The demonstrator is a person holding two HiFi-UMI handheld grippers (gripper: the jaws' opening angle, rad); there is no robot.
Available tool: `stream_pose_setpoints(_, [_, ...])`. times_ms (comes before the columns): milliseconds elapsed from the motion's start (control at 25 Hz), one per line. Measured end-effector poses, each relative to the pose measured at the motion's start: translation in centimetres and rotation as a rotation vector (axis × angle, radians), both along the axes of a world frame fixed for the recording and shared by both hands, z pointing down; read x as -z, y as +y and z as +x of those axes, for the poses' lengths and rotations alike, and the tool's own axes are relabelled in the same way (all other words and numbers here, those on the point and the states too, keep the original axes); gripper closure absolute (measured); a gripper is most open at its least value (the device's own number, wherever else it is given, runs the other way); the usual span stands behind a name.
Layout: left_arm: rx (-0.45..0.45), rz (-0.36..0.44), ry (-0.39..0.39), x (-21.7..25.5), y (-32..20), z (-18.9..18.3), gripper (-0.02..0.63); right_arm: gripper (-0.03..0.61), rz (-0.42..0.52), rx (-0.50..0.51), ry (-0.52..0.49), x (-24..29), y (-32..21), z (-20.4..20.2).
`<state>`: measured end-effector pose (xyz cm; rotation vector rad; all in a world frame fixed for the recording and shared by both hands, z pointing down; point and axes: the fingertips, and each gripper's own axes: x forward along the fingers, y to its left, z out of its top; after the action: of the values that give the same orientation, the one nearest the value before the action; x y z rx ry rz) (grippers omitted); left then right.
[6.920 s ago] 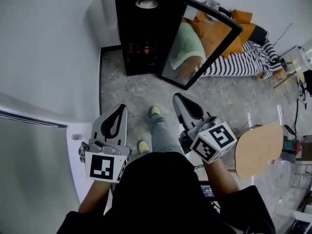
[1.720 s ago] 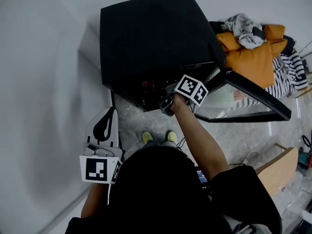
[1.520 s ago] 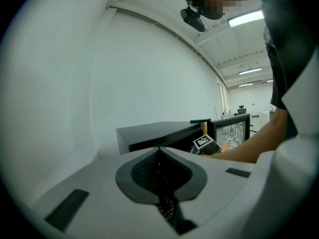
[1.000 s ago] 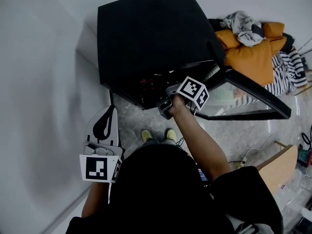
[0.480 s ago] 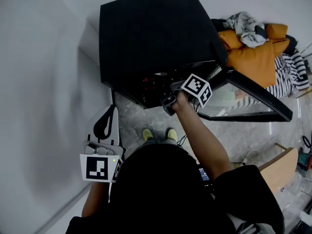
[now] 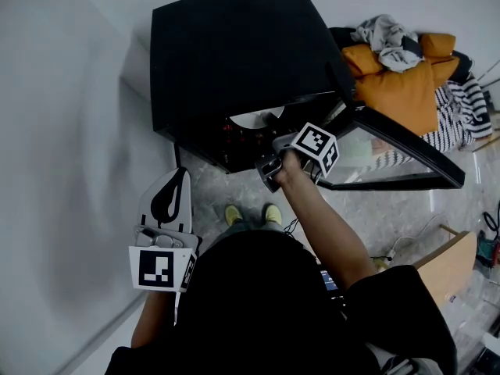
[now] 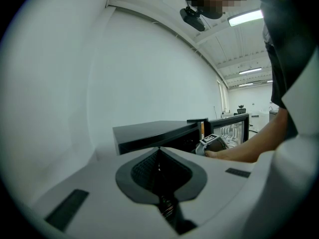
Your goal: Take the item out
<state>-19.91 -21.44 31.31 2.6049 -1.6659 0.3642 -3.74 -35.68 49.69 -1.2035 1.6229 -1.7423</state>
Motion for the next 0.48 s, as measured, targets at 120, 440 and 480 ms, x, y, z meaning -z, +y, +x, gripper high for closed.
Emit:
stream_pose_setpoints(120, [-0.01, -0.001, 0.004, 0.0, -0.1, 0.5, 0.606, 0.563, -0.003, 0.031, 0.023, 0.2, 1.1, 0.3])
stream_pose_setpoints(440, [-0.031, -0.006, 0.018, -0.4, 0.3, 1.9, 0.606, 0.563, -0.018, 0.082, 0.025, 0.4, 4.2, 1.6])
stream_pose_setpoints(480, [-0.032, -0.007, 0.021, -0.5, 0.3, 2.1, 0.604, 0.563, -0.015, 0.091, 0.027, 0.6, 4.6, 1.8])
